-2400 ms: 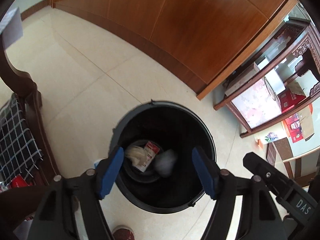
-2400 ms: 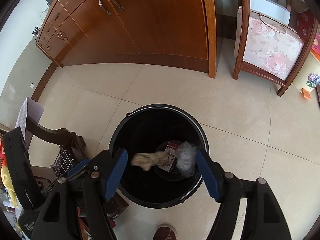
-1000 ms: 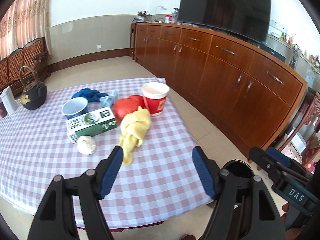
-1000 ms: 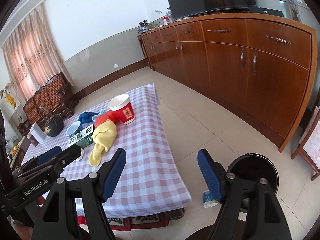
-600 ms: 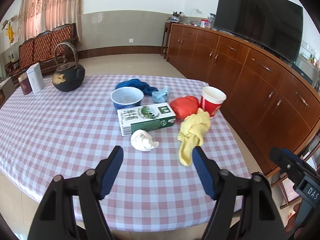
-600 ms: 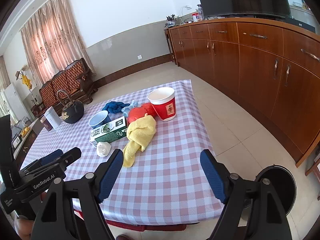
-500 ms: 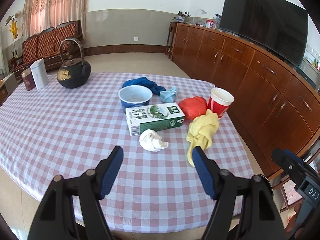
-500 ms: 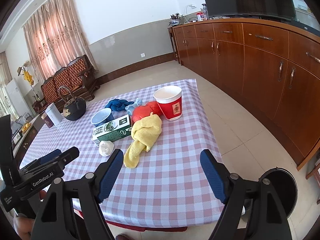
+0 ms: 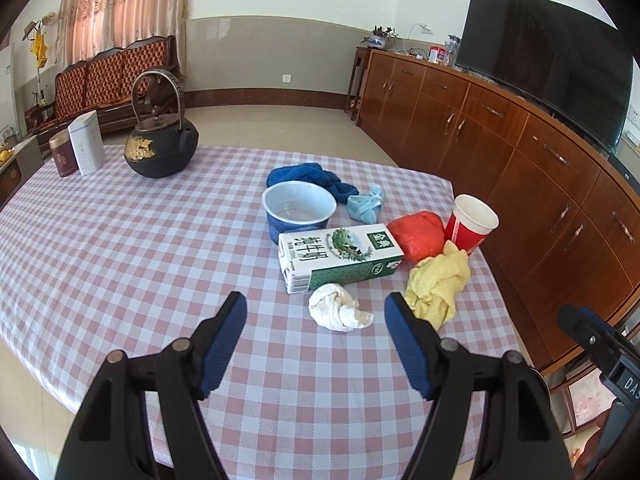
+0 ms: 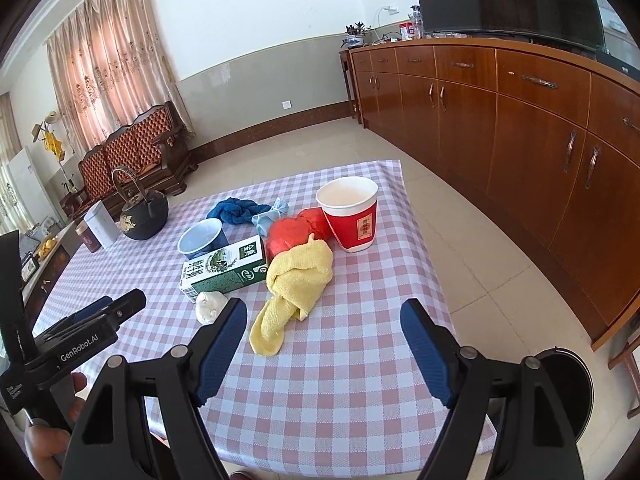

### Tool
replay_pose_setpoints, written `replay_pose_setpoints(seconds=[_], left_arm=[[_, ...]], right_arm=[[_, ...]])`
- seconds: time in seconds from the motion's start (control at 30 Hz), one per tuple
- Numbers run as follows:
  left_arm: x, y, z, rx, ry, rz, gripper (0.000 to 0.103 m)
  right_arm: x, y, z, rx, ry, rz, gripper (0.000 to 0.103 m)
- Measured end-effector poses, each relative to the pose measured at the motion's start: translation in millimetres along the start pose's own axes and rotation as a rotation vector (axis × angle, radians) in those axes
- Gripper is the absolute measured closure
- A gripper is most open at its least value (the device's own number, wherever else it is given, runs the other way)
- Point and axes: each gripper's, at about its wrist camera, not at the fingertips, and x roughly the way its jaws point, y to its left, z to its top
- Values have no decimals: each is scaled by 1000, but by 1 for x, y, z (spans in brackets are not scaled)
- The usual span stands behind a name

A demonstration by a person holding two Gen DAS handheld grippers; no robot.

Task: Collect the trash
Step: 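Move both tools back to the table toward the remaining items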

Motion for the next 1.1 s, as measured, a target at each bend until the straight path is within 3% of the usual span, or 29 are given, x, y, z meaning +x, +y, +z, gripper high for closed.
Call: replay_pose_setpoints(seconds=[0.4, 1.1], left_arm=[[53, 0, 25, -16, 45, 29, 30], [119, -14, 62, 42, 33, 21, 30]], right_arm=[[54, -6, 15, 9, 33, 16, 22], [150, -31, 63, 42, 51, -81, 17]])
